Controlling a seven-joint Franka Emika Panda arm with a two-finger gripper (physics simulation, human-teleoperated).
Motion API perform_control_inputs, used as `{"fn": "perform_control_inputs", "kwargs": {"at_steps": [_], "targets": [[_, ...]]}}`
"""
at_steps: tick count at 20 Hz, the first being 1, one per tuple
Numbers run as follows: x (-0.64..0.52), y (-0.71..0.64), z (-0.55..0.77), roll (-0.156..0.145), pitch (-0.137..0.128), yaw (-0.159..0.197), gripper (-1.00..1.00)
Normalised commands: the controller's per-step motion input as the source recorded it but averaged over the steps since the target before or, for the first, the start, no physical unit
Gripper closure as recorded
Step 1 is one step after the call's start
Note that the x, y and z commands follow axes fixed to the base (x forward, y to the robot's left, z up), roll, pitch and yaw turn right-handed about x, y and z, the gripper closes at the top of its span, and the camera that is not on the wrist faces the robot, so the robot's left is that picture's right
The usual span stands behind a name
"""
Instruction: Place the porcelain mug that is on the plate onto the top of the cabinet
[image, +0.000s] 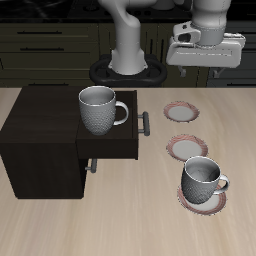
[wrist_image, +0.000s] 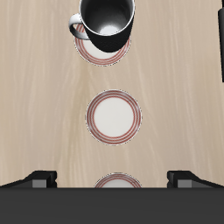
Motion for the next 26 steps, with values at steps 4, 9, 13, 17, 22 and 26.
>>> {"fn": "perform_control_inputs", "kwargs": {"at_steps": [4,9,13,17,22,26], "targets": [[0.42,0.16,0.02,-0.023,0.002,-0.025,-1.0],[0.34,0.12,0.01,-0.025,0.008,0.001,-1.0],[0.31,0.08,0.04,-0.015,-0.02,-0.002,-1.0],[0.47,0.07,0.03,-0.042,-0.009,-0.008,-1.0],[0.42,-0.04,0.04,-0.004,-0.009,-0.001,-1.0],[0.37,-0.15,0.03,-0.035,-0.013,-0.02,-1.0]]}}
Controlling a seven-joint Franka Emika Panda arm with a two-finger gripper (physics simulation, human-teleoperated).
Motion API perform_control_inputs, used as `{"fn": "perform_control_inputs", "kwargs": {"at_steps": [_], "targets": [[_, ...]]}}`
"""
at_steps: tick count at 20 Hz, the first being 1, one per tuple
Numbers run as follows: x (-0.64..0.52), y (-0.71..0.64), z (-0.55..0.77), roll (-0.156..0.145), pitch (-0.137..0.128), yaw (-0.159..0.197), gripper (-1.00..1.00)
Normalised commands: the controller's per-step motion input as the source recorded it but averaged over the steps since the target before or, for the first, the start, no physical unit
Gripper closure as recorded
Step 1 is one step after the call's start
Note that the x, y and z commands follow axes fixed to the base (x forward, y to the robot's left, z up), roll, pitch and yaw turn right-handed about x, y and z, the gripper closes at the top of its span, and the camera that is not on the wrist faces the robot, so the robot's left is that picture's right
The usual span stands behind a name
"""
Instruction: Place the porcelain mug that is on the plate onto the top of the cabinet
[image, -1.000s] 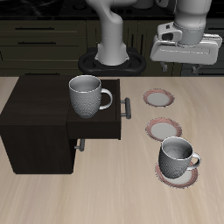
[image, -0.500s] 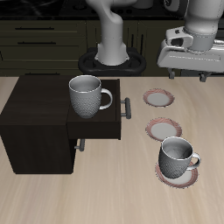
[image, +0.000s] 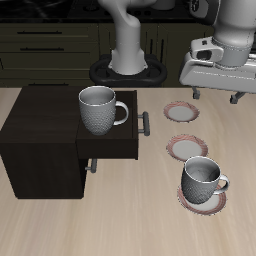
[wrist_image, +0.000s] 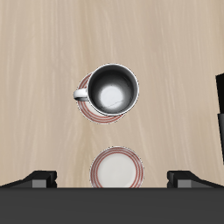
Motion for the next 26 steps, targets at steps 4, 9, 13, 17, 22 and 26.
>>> {"fn": "perform_control_inputs", "kwargs": {"at_steps": [4,9,13,17,22,26], "targets": [[0.28,-0.12,0.04,-0.008,-0.018,0.003,-1.0],[0.28,-0.14,0.0,-0.014,-0.018,-0.01,-1.0],[0.14,-0.02,-0.03,0.011,-0.016,0.011,-1.0],[0.06,0.04,-0.06,0.047,-0.027,0.01,-1.0],[0.03,-0.05,-0.11,0.008,-0.056,0.003,-1.0],[0.15,-0.11,-0.34,0.015,0.008,0.019,-1.0]]}}
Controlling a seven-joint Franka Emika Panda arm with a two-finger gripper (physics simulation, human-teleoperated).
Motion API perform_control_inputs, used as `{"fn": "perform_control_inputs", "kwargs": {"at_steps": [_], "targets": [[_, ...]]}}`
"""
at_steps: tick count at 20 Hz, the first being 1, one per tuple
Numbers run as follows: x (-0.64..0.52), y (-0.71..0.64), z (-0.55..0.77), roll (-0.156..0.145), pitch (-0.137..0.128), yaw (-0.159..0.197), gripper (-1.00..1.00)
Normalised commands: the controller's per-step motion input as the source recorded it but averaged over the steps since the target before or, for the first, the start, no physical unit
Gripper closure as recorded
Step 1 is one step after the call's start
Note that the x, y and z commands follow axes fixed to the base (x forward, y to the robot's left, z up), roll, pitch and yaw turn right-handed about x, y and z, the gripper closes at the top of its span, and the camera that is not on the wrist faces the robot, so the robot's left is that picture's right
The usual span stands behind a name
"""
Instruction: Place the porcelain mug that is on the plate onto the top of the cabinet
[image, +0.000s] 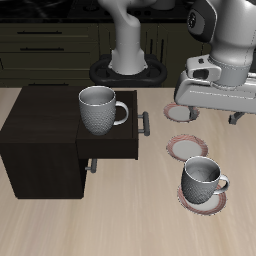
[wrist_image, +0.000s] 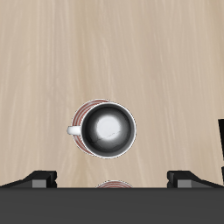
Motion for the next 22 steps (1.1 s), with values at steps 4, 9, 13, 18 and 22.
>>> {"fn": "perform_control_inputs", "kwargs": {"at_steps": [4,9,13,18,22], "targets": [[0.18,-0.24,-0.33,-0.024,0.022,-0.007,-1.0],[0.12,-0.14,-0.48,-0.003,0.033,-0.014,-1.0],[-0.05,0.0,-0.29,0.023,0.003,0.014,-1.0],[0.01,-0.19,-0.3,-0.019,0.025,-0.005,-1.0],[-0.01,-0.09,-0.22,-0.021,0.015,-0.003,-1.0]]}}
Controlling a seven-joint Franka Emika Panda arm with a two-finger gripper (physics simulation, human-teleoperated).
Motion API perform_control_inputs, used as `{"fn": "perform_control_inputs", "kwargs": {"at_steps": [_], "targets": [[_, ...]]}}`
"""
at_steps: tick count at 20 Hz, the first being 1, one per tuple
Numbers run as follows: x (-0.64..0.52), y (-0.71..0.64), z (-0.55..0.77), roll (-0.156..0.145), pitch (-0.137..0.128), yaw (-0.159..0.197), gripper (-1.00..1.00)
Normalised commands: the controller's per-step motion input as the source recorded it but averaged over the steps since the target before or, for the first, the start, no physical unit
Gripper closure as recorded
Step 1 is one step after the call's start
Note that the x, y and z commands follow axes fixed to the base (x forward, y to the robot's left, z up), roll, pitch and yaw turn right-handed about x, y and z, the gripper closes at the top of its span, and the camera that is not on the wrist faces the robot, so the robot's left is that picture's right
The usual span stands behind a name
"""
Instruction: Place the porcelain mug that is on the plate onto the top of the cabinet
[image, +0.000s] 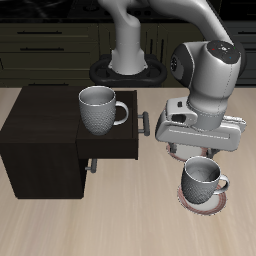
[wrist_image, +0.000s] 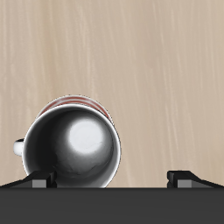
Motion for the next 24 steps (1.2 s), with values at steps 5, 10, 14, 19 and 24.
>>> {"fn": "perform_control_inputs", "kwargs": {"at_steps": [5,10,14,19,24], "targets": [[0.04,-0.06,-0.36,-0.007,0.044,0.002,-1.0],[-0.01,-0.05,-0.3,-0.001,0.039,-0.01,-1.0],[0.02,0.03,-0.37,0.03,0.058,-0.004,-1.0],[0.02,-0.02,-0.56,0.024,0.066,0.031,1.0],[0.0,-0.08,-0.17,-0.011,0.014,-0.008,1.0]]}}
